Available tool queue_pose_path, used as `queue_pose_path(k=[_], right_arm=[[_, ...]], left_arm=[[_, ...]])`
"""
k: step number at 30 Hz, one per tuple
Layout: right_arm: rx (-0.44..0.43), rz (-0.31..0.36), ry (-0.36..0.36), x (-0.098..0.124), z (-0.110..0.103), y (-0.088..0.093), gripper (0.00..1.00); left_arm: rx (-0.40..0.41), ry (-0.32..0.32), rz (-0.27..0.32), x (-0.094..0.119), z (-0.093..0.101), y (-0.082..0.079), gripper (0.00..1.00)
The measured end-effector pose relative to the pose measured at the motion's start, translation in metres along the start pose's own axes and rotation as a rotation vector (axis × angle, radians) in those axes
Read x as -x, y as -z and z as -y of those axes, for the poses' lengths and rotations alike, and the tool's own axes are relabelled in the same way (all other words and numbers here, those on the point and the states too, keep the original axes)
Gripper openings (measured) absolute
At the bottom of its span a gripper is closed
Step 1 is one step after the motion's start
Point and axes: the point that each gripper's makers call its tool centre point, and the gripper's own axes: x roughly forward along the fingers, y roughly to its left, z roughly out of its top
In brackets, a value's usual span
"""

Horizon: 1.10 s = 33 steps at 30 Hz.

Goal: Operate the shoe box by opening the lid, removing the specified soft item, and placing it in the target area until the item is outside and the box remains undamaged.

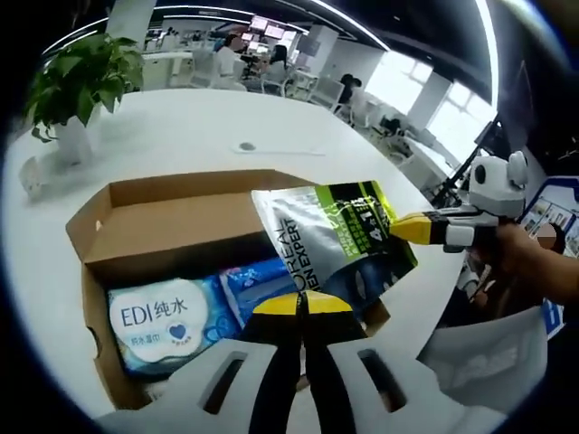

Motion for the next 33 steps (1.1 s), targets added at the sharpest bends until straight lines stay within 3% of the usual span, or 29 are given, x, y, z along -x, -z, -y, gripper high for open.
queue_pose_path(k=[33], right_arm=[[-0.032, -0.04, 0.083, 0.034, 0.068, 0.006, 0.0]], left_arm=[[-0.022, 0.066, -0.027, -0.05, 0.055, -0.013, 0.0]])
